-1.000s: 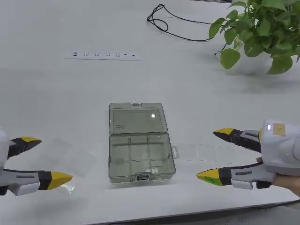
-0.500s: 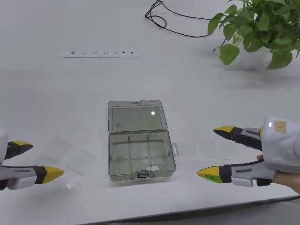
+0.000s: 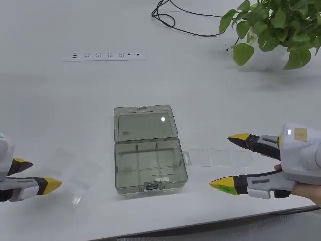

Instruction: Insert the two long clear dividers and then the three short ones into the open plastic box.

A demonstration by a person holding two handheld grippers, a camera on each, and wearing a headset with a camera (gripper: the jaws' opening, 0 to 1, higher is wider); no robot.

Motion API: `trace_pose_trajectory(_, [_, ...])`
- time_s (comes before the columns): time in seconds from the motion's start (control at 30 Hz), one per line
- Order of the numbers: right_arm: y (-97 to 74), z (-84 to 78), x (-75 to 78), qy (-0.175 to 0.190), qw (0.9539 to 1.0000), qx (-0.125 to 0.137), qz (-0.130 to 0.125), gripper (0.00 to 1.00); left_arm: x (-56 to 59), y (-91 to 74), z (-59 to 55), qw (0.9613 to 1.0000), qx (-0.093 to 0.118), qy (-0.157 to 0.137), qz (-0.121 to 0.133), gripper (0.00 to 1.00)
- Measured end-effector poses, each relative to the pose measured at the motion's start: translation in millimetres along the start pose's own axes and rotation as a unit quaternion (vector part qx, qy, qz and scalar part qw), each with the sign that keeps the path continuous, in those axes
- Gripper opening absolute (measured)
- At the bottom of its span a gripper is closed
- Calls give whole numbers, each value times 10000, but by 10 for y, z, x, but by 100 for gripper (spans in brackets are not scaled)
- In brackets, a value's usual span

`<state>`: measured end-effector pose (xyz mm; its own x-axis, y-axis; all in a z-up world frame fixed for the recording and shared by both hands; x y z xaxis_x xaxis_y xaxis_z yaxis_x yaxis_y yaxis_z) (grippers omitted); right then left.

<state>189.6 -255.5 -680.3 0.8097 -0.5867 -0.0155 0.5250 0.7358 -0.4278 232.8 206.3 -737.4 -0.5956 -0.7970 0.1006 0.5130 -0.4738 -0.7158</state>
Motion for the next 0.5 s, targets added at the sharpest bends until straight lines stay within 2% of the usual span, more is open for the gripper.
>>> trace_pose_trajectory(0.2, [-13,9,7,-1,10000,26,-17,74,-24,58,-39,9996,-259,-6,122,49])
trace_pose_trajectory(0.33, [-24,17,13,0,10000,47,-42,74,-34,82,-62,9991,-387,-106,155,48])
trace_pose_trajectory(0.5, [-20,15,9,23,10000,60,-50,73,-37,118,-60,9985,-500,-62,192,46])
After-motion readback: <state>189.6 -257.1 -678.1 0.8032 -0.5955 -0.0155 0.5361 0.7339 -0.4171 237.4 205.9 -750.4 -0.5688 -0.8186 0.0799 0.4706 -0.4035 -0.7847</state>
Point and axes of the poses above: the centre of the closed fingertips' face, and the gripper's own axes: y roughly forward along the fingers, x roughly to its right, z roughly out of its top, the point moved 10 cm from there along -y, roughly backward along the fingers, and after that the axes turned 10 degrees about x, right-handed, at the moved point
